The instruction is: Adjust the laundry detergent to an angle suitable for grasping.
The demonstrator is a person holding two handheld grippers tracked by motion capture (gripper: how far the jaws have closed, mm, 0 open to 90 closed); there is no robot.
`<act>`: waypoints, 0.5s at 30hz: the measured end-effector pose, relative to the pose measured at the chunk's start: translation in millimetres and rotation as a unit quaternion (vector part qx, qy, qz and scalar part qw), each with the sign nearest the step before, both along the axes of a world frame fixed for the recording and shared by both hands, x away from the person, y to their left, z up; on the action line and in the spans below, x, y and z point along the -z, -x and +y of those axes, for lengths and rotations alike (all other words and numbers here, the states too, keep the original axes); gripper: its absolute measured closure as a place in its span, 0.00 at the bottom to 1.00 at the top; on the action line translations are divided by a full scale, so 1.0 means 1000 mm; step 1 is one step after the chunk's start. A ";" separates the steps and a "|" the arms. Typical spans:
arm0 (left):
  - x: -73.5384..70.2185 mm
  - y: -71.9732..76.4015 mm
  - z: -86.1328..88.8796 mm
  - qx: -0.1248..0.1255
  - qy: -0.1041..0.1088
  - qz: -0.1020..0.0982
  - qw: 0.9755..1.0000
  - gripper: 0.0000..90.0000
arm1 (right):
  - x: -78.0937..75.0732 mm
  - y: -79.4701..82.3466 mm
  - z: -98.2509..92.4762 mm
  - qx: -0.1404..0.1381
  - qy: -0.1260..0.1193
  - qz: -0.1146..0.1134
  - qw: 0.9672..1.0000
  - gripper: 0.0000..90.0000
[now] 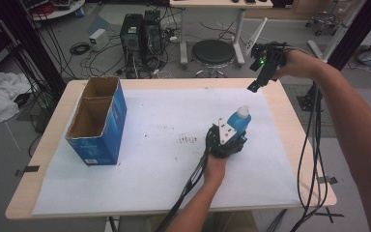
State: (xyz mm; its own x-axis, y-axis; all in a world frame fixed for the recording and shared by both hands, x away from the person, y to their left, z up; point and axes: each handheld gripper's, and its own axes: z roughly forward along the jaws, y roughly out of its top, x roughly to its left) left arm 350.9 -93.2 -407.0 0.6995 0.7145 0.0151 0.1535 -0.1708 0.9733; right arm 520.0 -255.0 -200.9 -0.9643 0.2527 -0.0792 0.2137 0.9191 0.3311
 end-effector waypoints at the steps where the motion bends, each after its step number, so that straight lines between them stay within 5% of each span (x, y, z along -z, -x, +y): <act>1: -0.001 -0.001 0.004 0.007 0.001 0.001 1.000 0.50 | -0.001 0.001 -0.001 0.002 0.001 0.001 1.000 0.04; 8: -0.013 -0.007 0.033 0.073 -0.015 -0.002 0.997 0.50 | -0.003 0.005 -0.002 0.005 0.005 -0.001 1.000 0.04; 13: -0.023 -0.011 0.050 0.122 -0.013 -0.002 0.993 0.50 | -0.004 0.007 -0.001 0.003 0.006 -0.002 1.000 0.04; 15: -0.027 -0.014 0.057 0.151 -0.015 -0.004 0.988 0.50 | -0.005 0.008 0.000 0.003 0.006 -0.002 1.000 0.04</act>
